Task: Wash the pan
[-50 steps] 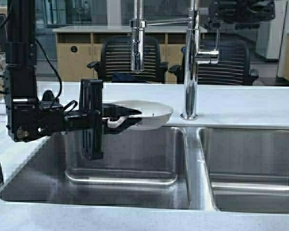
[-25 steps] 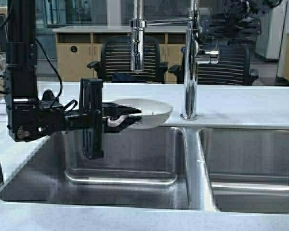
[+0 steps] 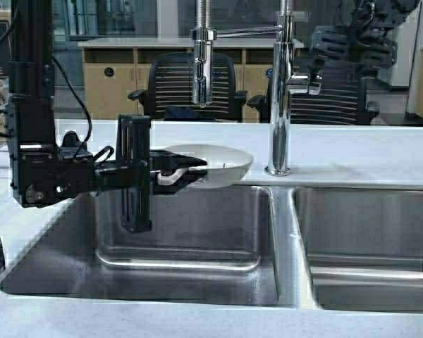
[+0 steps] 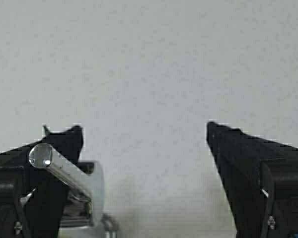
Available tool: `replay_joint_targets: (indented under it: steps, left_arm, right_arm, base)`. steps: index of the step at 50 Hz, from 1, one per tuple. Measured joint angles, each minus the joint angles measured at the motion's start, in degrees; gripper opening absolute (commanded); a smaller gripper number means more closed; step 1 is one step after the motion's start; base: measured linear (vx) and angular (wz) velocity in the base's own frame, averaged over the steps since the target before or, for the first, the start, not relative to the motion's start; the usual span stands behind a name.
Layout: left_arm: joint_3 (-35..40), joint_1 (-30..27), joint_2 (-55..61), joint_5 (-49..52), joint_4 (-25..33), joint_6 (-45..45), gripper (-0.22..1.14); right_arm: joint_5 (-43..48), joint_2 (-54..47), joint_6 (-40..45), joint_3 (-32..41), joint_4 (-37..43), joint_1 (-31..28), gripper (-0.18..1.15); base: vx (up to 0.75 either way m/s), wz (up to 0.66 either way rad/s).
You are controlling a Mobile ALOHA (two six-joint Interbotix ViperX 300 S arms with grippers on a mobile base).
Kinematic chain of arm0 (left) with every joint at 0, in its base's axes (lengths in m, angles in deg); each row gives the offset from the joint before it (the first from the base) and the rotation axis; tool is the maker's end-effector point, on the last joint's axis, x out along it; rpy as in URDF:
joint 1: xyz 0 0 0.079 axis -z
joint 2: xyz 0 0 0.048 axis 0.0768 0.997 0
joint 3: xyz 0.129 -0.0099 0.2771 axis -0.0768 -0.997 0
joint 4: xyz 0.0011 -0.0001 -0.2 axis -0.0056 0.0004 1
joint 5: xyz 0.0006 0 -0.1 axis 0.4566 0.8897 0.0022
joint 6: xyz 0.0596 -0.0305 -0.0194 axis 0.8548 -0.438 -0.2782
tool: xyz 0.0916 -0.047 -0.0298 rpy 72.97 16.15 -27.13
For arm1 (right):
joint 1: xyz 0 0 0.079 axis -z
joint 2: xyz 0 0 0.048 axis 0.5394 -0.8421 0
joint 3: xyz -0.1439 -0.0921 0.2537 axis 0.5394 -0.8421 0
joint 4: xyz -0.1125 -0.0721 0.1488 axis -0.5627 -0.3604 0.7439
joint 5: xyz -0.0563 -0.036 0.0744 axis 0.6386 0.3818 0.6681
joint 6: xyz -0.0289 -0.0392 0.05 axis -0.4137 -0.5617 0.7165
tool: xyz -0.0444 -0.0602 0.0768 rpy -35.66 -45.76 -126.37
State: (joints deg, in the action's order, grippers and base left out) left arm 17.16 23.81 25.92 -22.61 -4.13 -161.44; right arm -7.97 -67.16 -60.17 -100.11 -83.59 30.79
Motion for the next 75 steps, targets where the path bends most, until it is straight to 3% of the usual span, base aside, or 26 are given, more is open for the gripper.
replay_joint_targets:
  steps: [20, 33, 38, 47, 50, 58, 75]
  left_arm:
    - [0.0, -0.1, 0.0, 0.0, 0.0, 0.0, 0.02]
    - [0.2, 0.0, 0.0, -0.1, 0.0, 0.0, 0.02]
    - [0.1, 0.1, 0.0, -0.1, 0.0, 0.0, 0.02]
    - [0.3, -0.1, 0.1, -0.1, 0.1, 0.0, 0.02]
    - [0.4, -0.1, 0.3, -0.1, 0.1, 0.0, 0.02]
    - [0.8, 0.0, 1.9, -0.1, 0.1, -0.1, 0.02]
    - [2.0, -0.1, 4.7, -1.6, 0.1, 0.0, 0.02]
  right_arm:
    - [1.1, 4.9, 2.6, -2.7, 3.3, 2.7, 1.03]
    - [4.0, 12.7, 2.9, -5.3, 3.6, 8.9, 0.98]
    - [4.0, 12.1, 3.0, -7.8, 3.7, 8.7, 0.8]
    - [2.5, 8.5, 3.1, -9.6, 3.6, 6.6, 0.11]
    - [1.7, 7.4, 3.1, -9.1, 3.6, 5.4, -0.05]
    - [1.1, 4.2, 2.7, -5.3, 3.6, 1.6, 0.08]
    - [-3.4, -1.4, 2.4, 6.2, 3.3, -5.0, 0.06]
  base:
    - [0.0, 0.03]
    - [0.0, -0.01]
    - [0.0, -0.04]
    - [0.0, 0.0]
    - [0.0, 0.0]
    - [0.0, 0.0]
    - [0.0, 0.0]
